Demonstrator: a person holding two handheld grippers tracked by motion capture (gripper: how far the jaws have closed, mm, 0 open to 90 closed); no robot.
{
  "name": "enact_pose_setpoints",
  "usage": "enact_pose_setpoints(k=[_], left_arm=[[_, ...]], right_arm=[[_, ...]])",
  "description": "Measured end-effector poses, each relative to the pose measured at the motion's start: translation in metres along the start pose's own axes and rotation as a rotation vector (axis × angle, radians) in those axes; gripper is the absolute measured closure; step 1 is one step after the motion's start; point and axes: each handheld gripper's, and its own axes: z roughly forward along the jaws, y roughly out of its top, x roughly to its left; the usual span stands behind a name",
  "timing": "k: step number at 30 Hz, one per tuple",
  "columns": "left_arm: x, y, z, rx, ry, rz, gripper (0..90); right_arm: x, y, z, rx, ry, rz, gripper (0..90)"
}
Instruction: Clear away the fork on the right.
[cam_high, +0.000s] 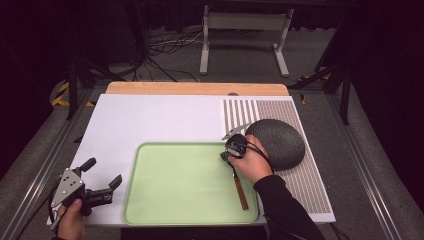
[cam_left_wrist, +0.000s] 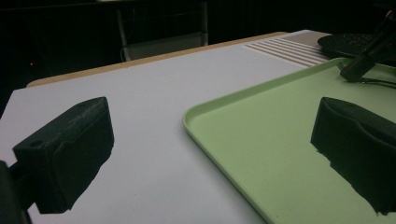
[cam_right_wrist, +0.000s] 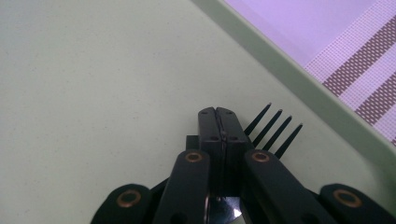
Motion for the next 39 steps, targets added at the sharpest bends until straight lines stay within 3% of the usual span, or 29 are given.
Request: enact_pose_setpoints(k=[24, 35, 39], left_arm=[[0.0, 0.0, 0.0, -0.001, 0.0, -0.001, 0.1], [0.0, 0.0, 0.001, -0.001, 0.001, -0.001, 0.1], [0.0, 0.0, 0.001, 0.0, 0.0, -0.001, 0.1]], right_arm=[[-0.016, -0.013, -0.011, 0.001, -0.056, 0.062, 90.0], [-0.016, -0.013, -0.014, -0.017, -0.047, 0.07, 90.0], [-0.014, -0.01, -0.02, -0.063, -0.028, 0.066, 79.4]])
